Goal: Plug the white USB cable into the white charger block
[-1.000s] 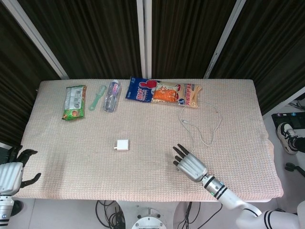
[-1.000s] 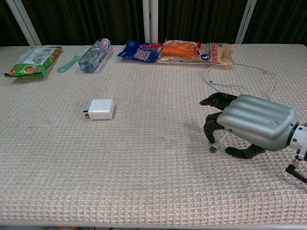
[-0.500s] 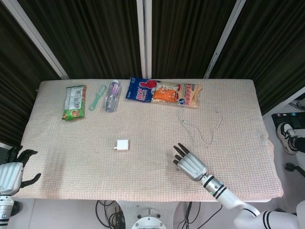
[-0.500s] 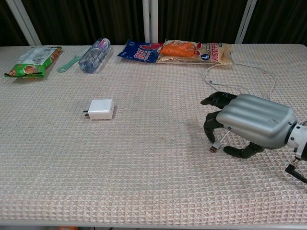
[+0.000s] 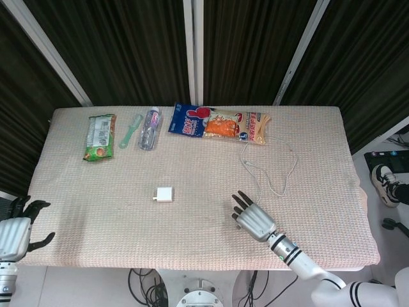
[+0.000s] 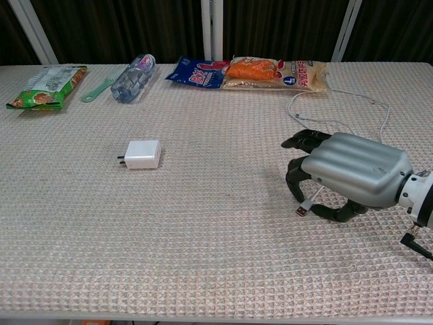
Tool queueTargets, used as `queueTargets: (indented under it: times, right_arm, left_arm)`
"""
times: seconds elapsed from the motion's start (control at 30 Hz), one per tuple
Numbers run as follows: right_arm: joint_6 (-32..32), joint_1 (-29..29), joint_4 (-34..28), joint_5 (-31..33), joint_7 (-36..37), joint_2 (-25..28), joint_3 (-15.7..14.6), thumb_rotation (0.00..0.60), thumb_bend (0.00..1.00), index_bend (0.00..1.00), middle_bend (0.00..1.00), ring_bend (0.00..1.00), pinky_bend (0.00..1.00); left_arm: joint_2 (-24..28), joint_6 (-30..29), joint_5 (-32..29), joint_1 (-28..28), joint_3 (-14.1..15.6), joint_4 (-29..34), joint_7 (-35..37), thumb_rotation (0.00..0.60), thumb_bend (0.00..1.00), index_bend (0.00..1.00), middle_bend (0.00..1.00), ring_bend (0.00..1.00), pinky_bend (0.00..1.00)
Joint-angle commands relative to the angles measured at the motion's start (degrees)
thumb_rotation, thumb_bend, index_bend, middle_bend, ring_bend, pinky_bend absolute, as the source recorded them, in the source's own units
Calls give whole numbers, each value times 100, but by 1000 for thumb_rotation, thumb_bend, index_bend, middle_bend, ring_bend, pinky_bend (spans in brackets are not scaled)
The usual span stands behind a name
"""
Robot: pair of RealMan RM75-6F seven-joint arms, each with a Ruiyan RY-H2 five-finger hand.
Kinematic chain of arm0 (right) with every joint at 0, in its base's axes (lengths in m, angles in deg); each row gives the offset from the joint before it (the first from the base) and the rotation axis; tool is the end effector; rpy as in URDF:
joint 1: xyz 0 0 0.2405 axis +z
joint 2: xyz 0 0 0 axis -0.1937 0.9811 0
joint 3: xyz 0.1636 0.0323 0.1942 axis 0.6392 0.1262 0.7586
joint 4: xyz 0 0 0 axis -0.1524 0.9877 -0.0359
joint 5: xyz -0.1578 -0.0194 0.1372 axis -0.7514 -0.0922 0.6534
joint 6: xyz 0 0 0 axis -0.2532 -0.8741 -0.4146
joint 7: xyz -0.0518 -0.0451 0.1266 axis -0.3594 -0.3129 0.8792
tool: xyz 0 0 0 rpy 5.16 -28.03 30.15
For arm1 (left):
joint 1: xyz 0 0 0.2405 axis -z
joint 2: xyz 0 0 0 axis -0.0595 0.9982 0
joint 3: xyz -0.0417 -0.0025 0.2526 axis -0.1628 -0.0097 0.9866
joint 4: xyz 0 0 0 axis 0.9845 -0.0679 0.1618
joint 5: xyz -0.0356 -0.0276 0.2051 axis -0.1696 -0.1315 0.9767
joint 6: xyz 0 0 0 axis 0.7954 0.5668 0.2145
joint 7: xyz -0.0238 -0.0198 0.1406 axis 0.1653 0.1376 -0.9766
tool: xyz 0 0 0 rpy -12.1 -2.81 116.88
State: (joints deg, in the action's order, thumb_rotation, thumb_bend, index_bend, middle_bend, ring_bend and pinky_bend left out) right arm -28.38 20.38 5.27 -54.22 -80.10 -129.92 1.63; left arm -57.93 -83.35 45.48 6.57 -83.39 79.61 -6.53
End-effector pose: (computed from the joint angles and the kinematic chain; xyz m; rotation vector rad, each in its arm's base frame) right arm -0.1848 -0.2471 -0.0451 2.2190 -0.5046 0.7886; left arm -0.3399 0.1637 0.1424 -1.3746 -0.9876 -0.8205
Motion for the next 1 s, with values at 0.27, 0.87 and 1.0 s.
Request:
queueTargets:
  times: [0.27,0.87,1.0]
  right_arm:
    - [-87,-25,28,28,6,-50,3,600,327,565,349,92,0]
    - [-741,-198,-263,-3,533,184,244,600,367,620,492,269,0]
    - [-873,-233,-366,73,746,298,366,600,384,623,523,299,0]
  left_arm:
    - [5,37,-27,7,-1,-9,-4,600,178,253,194,42,0]
    - [203,293,220,414,-142,191,-291,600,178,252,193,42,0]
    - [302,632,356,785,-248,342,-467,600,178,252,193,42,0]
